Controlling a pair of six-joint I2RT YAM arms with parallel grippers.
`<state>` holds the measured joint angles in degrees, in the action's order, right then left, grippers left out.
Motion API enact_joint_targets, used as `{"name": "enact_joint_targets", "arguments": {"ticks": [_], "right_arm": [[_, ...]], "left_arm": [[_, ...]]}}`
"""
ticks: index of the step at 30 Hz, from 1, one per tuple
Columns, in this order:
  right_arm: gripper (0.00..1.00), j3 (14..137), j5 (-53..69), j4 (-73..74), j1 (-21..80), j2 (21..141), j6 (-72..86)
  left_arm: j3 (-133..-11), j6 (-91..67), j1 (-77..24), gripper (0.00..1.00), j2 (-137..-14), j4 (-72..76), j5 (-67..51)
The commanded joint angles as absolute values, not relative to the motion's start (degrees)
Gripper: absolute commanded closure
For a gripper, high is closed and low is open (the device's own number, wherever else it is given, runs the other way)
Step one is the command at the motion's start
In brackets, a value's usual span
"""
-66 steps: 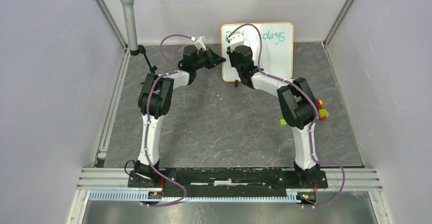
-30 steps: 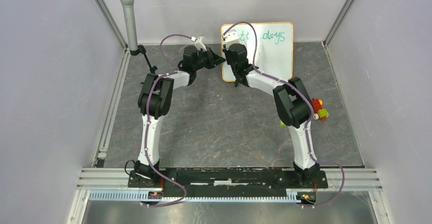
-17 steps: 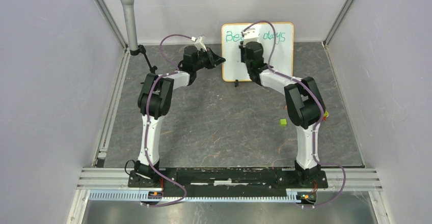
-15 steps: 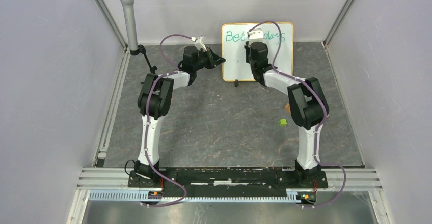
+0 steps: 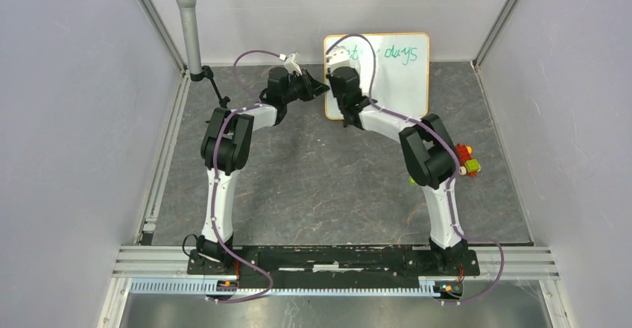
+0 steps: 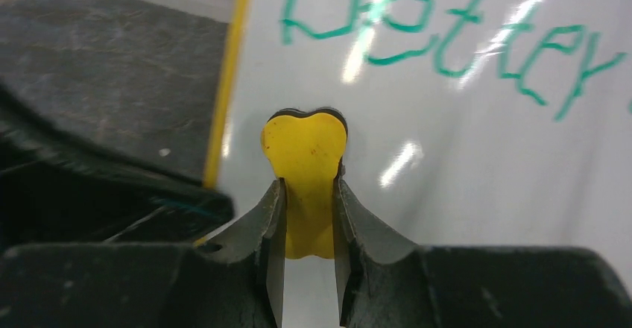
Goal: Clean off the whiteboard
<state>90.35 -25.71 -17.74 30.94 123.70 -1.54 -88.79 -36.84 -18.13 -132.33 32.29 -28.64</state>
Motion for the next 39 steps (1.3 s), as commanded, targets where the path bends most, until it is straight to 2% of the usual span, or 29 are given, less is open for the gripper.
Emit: {"name": "enact_joint_targets", "arguments": {"ticks": [1,6,13,18,31,36,39], "right_arm": [[0.75,91.62,-25.25,-14.88,33.23,125.99,-4.22],[0.72,86.49,-28.43,-17.44,31.68,123.26,-3.52],[0.75,80.82,-27.57,-16.28,24.36,119.72,1.76],[0.76,78.40,-27.71,-16.57,23.01,118.39,1.60],[0.75,89.40,-21.54,-17.14,30.67,124.77,-3.09],[0.73,94.73,-25.17,-18.57,29.98,125.74,-6.10],[0.73,92.74,-27.81,-20.27,28.10,124.01,-4.57]], "left_arm": [[-88.00,-33.59,-17.88,0.97,-129.24,30.26,-27.51],[-88.05,-33.50,-17.93,0.97,-129.20,30.22,-27.56],[-88.11,-33.72,-17.91,0.97,-129.36,30.29,-27.53],[-88.35,-33.93,-17.92,0.98,-129.51,30.27,-27.69],[-89.47,-33.14,-17.93,0.98,-130.00,28.49,-27.99],[-89.93,-32.01,-17.83,0.98,-129.82,27.03,-28.66],[-90.70,-31.39,-17.84,0.98,-129.73,26.10,-29.11]]}}
